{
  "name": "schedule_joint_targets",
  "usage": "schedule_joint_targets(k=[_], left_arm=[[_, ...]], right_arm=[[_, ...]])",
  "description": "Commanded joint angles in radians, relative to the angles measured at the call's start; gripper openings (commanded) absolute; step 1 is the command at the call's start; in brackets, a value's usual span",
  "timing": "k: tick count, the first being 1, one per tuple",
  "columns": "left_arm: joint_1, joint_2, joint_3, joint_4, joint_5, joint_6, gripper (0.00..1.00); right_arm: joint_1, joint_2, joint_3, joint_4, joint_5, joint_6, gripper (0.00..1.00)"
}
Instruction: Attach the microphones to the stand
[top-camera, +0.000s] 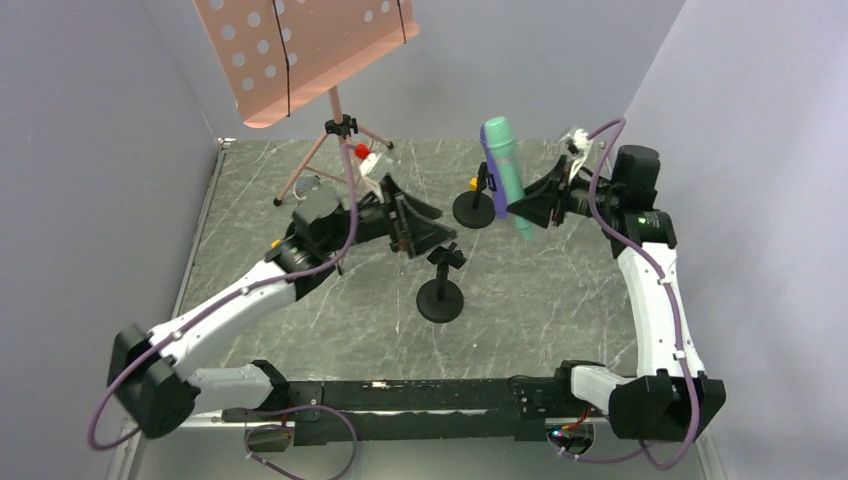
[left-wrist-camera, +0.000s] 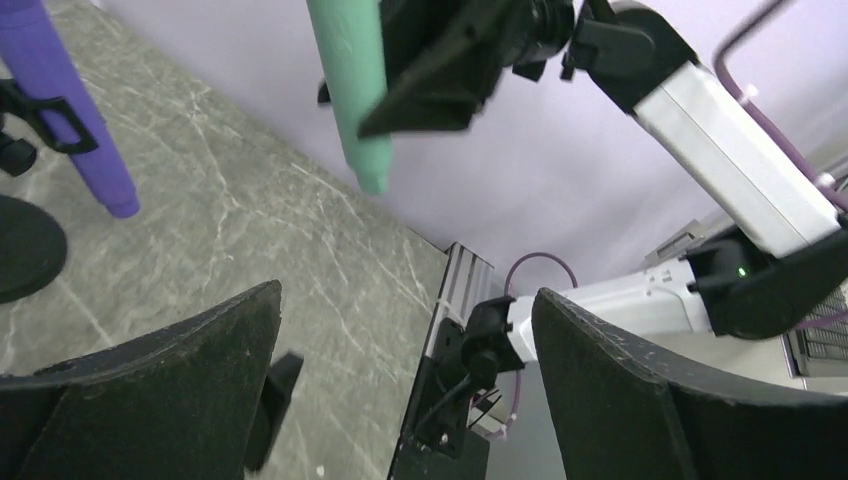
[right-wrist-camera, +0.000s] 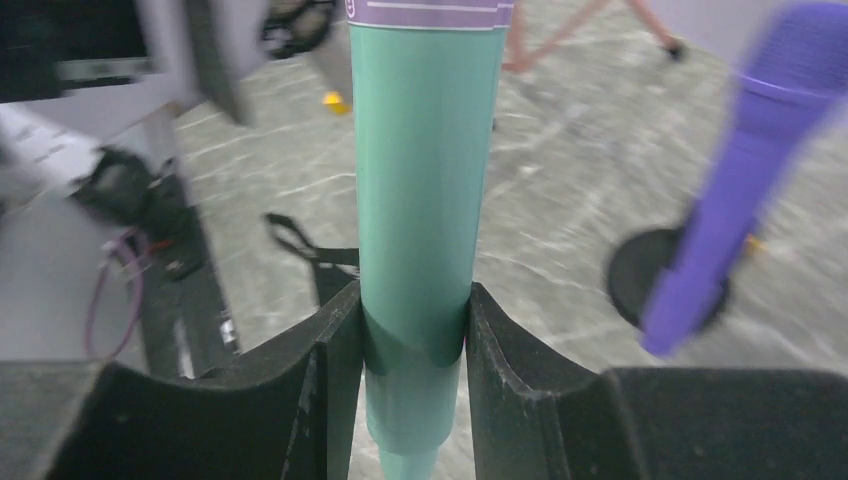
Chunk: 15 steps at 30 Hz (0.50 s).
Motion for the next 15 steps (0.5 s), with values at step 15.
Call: schedule_joint_targets(k=[15], left_arm=[[-0.155, 0.356, 0.3, 0.194, -0.178, 0.057, 0.87]], right_arm=[[0.134, -0.043, -0.125, 0.073, -0.276, -0.048, 0.05]])
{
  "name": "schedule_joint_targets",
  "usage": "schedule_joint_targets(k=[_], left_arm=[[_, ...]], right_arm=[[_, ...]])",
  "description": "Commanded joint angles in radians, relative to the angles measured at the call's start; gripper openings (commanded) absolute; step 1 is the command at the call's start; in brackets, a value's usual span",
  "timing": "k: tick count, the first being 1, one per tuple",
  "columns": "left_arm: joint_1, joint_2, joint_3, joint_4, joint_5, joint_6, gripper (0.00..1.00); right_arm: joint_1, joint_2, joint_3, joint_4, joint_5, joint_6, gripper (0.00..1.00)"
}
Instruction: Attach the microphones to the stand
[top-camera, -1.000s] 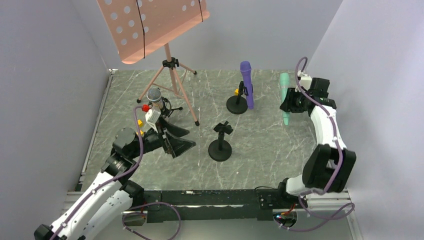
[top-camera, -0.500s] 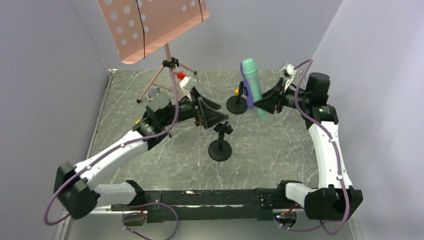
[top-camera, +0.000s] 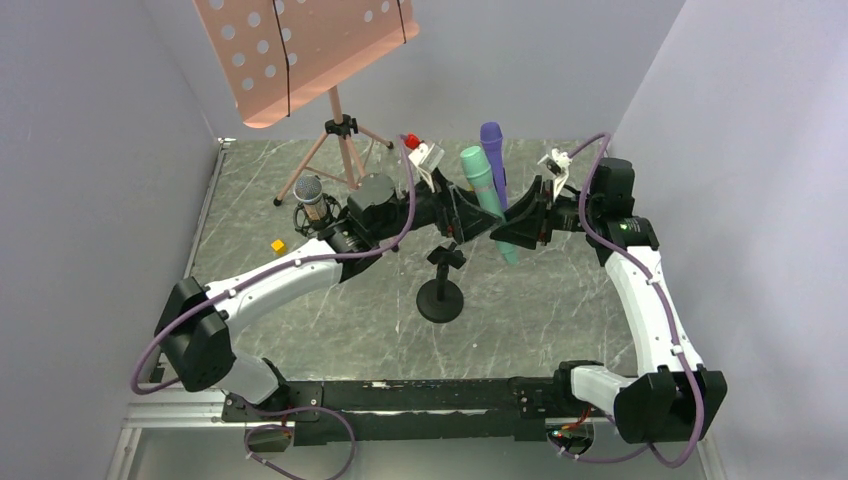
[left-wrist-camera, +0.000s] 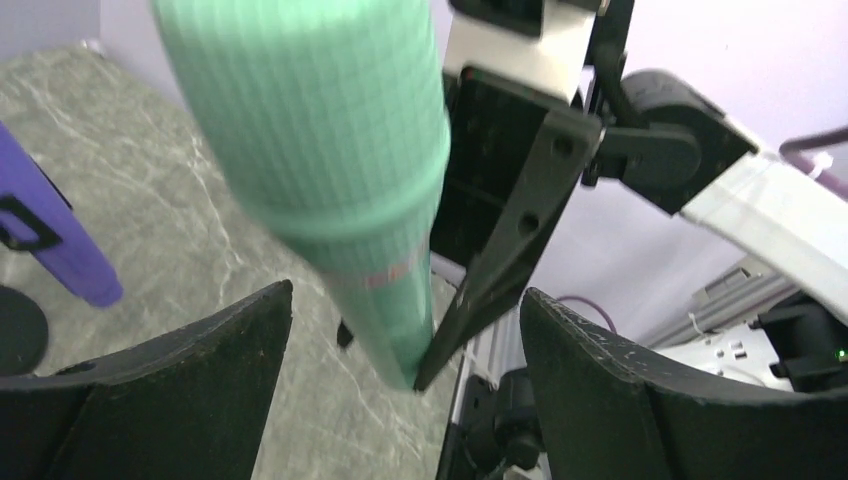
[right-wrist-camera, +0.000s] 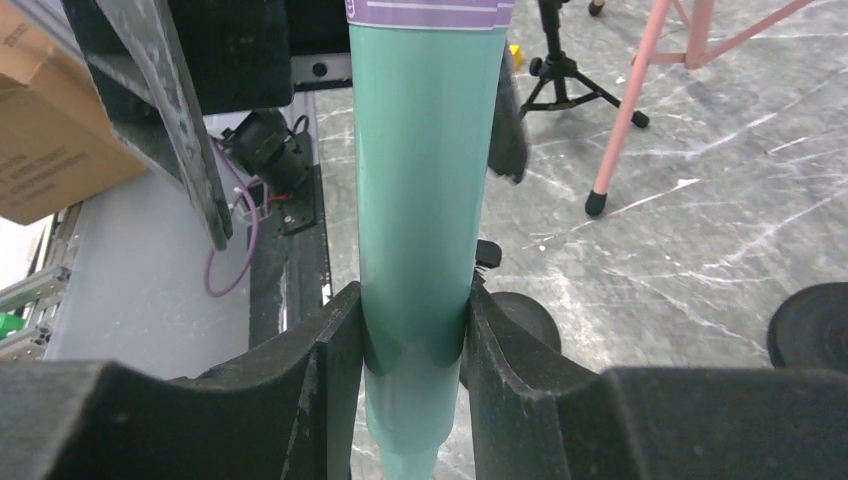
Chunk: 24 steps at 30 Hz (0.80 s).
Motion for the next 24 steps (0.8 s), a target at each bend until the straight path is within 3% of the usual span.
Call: schedule_joint_targets(k=[1, 9, 15, 17, 20, 23, 24], left_arm=[[-0.003, 0.034, 0.089, 0.102, -0.019, -0.014, 0.85], [-0.003, 0.046, 0.138, 0.021, -0.022, 0.003, 0.68], [-0.004, 0.043, 0.156, -0.016, -0.006, 0.03, 0.49], [-0.002, 0.046, 0.167, -0.028, 0.011, 0.034, 0.38], [0.0, 0.049, 0.172, -0.018, 0.038, 0.037, 0.03], [0.006, 0.031, 0.149, 0.017, 0.054, 0.031, 0.0], [0.007, 0.016, 0.139, 0.026, 0.054, 0.032, 0.0]], right_arm=[[0.013, -0.022, -0.004, 0.032, -0.063, -0.047, 0.05], [0.021, -0.024, -0.001, -0.019, -0.076, -0.112, 0.05], [0.024, -0.02, 0.001, -0.034, -0.083, -0.132, 0.06], [0.027, -0.017, 0.003, -0.043, -0.084, -0.145, 0.06], [0.03, -0.014, 0.001, -0.057, -0.083, -0.164, 0.07], [0.032, -0.014, -0.002, -0.069, -0.086, -0.187, 0.15], [0.033, -0.014, -0.004, -0.071, -0.085, -0.19, 0.28]])
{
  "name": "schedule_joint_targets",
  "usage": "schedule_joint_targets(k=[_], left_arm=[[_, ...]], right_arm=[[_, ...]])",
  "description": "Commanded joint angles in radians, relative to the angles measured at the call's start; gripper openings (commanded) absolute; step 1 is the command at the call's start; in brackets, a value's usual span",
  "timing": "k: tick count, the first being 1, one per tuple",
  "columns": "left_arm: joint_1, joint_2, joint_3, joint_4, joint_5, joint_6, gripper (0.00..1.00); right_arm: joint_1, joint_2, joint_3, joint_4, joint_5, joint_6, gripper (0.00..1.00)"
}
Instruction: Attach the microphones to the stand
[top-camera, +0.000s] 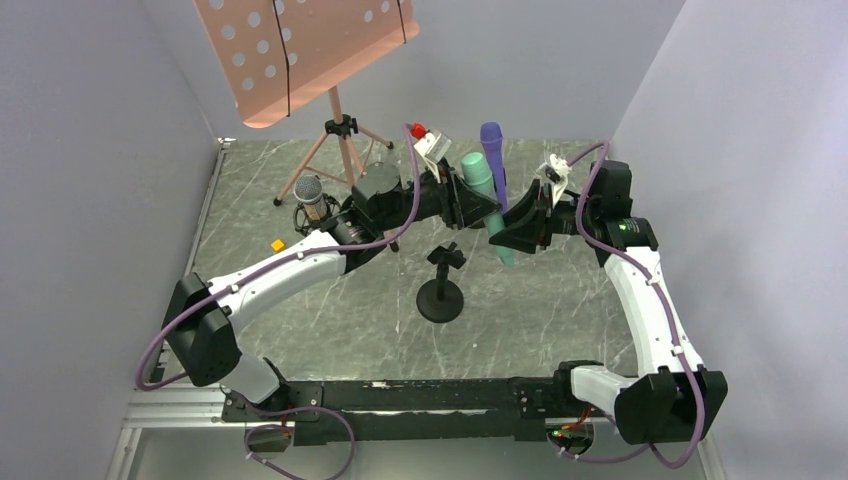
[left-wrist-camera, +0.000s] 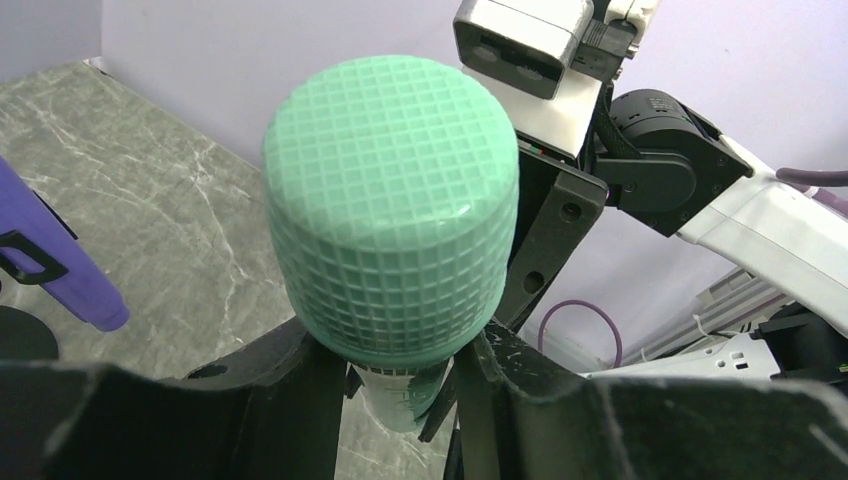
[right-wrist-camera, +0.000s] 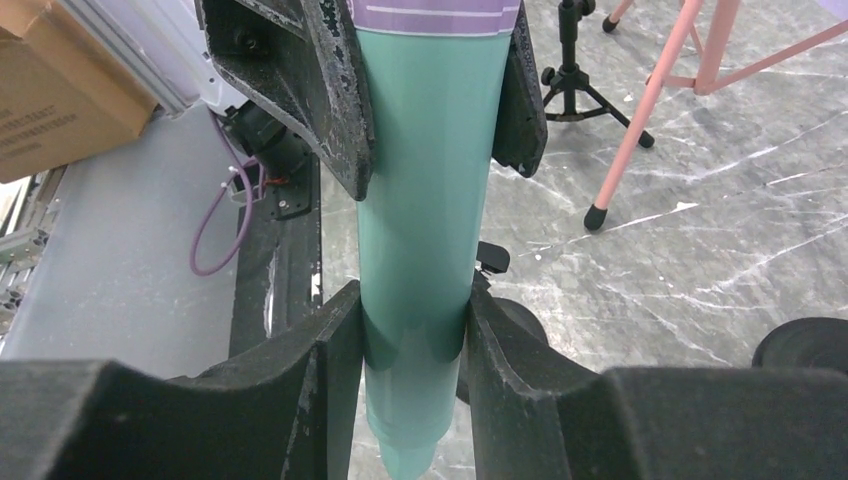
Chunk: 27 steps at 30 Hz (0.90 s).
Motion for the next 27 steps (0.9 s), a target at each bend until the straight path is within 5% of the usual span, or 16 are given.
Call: schedule_joint_targets(k=[1, 4, 7, 18, 21, 27], left_arm=[[0.005, -0.049, 0.01, 0.077, 0.048, 0.011, 0.0], [0.02, -0.128, -0.021, 0.049, 0.058, 0.034, 0.0], [0.033, -0.226, -0.049, -0.046, 0.067, 0.087, 0.0], [0.036, -0.634, -0.1, -0.626, -0.026, 0.399, 0.0], [0.036, -0.726, -0.148, -0.704, -0.072, 0.428, 0.0], [0.035, -0.84, -0.322, -0.733, -0.128, 0.412, 0.0]], right_arm=[[0.009, -0.013, 0.005, -0.031, -0.035, -0.066, 0.42], [0.007, -0.023, 0.008, -0.093, -0.025, -0.161, 0.82], [0.007, -0.031, 0.003, -0.163, -0.012, -0.281, 0.99], [0.061, 0.052, -0.069, -0.515, 0.01, -1.046, 1.0], [0.126, 0.104, -0.016, -0.515, 0.053, -1.074, 1.0], [0.285, 0.163, 0.062, -0.255, 0.208, -0.81, 0.98]])
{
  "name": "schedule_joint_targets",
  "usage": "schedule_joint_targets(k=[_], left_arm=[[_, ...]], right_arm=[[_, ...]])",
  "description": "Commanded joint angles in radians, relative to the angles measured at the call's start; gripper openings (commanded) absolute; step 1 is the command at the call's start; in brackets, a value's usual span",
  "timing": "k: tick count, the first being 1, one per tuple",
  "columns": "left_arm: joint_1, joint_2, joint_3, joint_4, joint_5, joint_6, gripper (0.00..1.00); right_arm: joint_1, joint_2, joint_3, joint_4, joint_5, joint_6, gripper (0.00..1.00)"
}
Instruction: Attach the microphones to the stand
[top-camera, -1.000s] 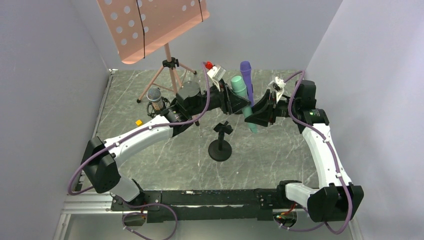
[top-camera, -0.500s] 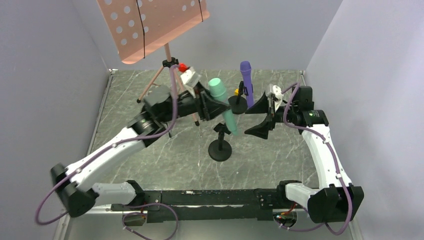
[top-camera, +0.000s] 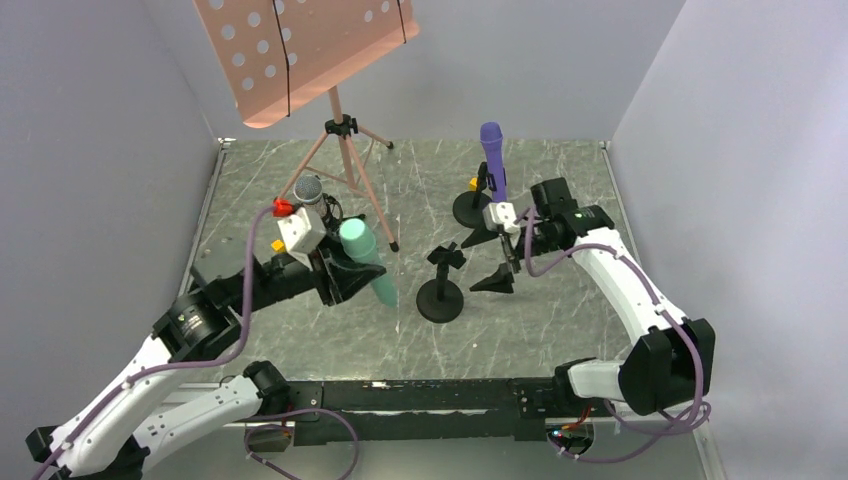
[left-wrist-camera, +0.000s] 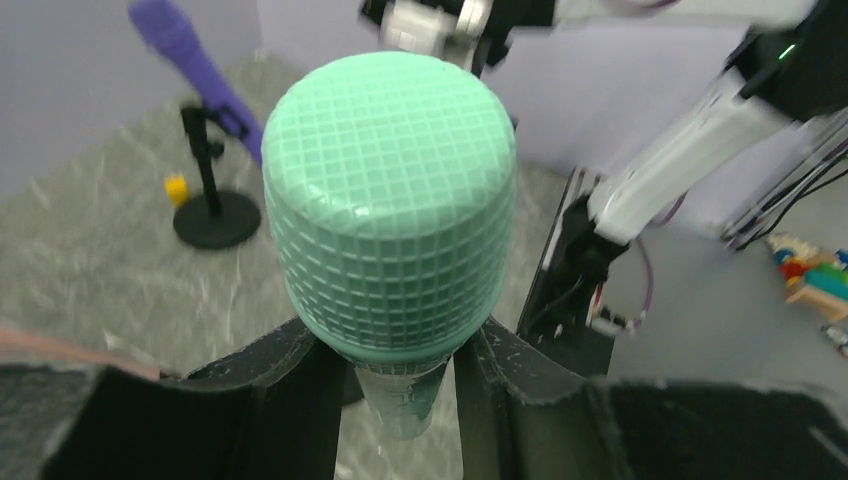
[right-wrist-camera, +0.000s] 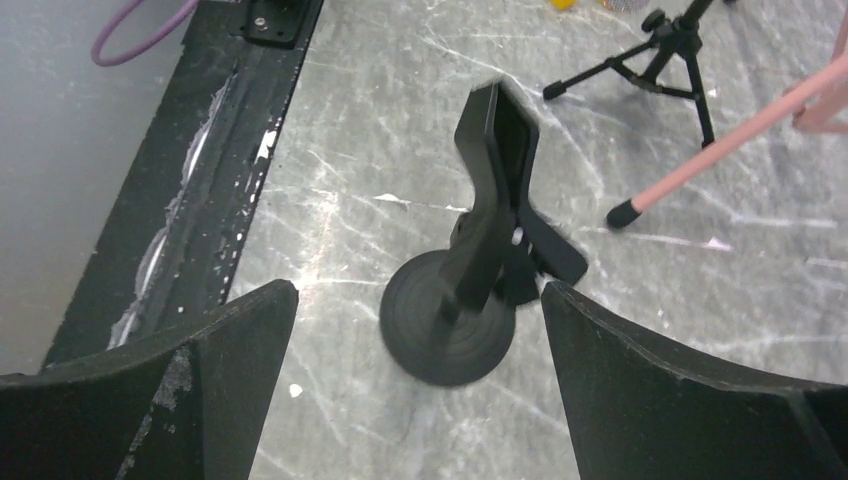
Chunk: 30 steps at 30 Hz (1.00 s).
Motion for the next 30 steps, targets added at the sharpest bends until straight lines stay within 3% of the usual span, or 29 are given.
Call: schedule_joint_targets(k=[1, 7, 13, 19, 24, 30], left_arm=[[-0.001, -0.041, -0.121, -0.073, -0.069, 0.01, 0.0], [-0.001, -0.134, -0.225, -0.057, -0.102, -0.009, 0.0], [-0.001, -0.187, -0.267, -0.059, -0.124, -0.009, 0.0], [-0.001, -0.188, -0.268, -0.073, -0.129, -0.003, 0.0], [-0.001, -0.189, -0.275, -0.068, -0.127, -0.007, 0.0], [-0.001, -0.202, -0.283, -0.068, -0.129, -0.023, 0.0]], right_arm=[[0.115, 0.026, 0.104, 0.186, 0.133, 0.099, 0.95], [0.203, 0.06, 0.148, 0.258, 0.229, 0.198, 0.87], [0.224, 0.08, 0.18, 0.312, 0.258, 0.296, 0.86], [0.225, 0.1, 0.215, 0.273, 0.248, 0.252, 0.86], [0.242, 0.137, 0.27, 0.166, 0.202, 0.099, 0.87], [0.275, 0.19, 0.271, 0.153, 0.211, 0.034, 0.78]])
